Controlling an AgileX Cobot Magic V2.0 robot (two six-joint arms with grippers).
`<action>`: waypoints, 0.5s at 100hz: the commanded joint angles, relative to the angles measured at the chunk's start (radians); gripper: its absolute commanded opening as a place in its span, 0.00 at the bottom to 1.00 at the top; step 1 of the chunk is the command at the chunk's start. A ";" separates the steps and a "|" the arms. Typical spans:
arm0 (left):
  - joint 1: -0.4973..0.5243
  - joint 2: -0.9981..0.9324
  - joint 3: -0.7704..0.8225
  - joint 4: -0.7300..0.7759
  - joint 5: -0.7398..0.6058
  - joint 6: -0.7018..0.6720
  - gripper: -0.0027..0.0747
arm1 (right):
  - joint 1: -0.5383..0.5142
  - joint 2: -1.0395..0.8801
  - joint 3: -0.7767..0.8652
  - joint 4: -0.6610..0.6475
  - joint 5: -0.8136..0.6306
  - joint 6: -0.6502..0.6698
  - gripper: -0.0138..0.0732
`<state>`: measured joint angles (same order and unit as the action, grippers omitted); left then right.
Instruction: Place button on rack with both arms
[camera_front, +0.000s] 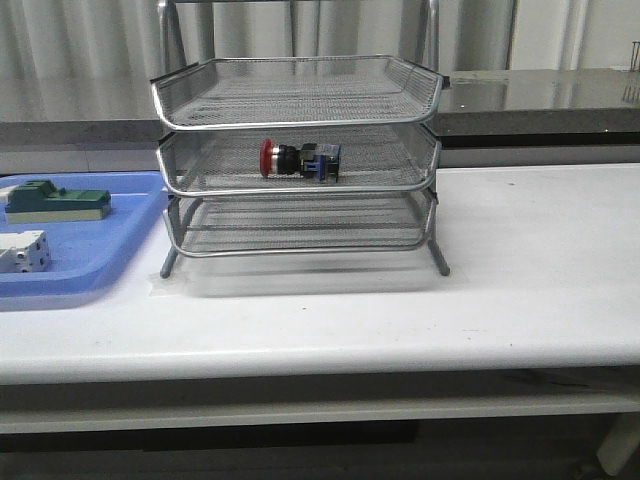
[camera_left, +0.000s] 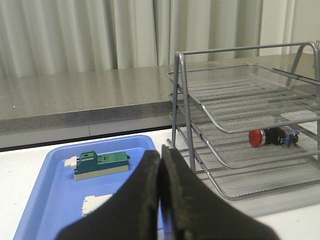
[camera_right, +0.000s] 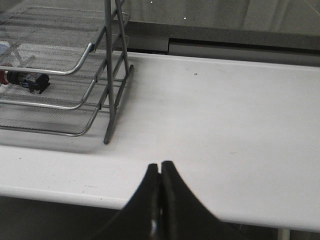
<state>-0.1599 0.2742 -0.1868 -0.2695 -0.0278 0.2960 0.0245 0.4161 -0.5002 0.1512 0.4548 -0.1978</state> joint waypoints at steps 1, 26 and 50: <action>0.003 0.008 -0.028 -0.007 -0.079 -0.005 0.01 | 0.002 -0.013 0.001 -0.016 -0.137 0.014 0.09; 0.003 0.008 -0.028 -0.007 -0.079 -0.005 0.01 | 0.002 -0.132 0.174 -0.163 -0.320 0.230 0.09; 0.003 0.008 -0.028 -0.007 -0.079 -0.005 0.01 | 0.002 -0.254 0.324 -0.173 -0.362 0.255 0.09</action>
<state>-0.1599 0.2742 -0.1868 -0.2695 -0.0278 0.2960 0.0245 0.1886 -0.1876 -0.0055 0.1895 0.0514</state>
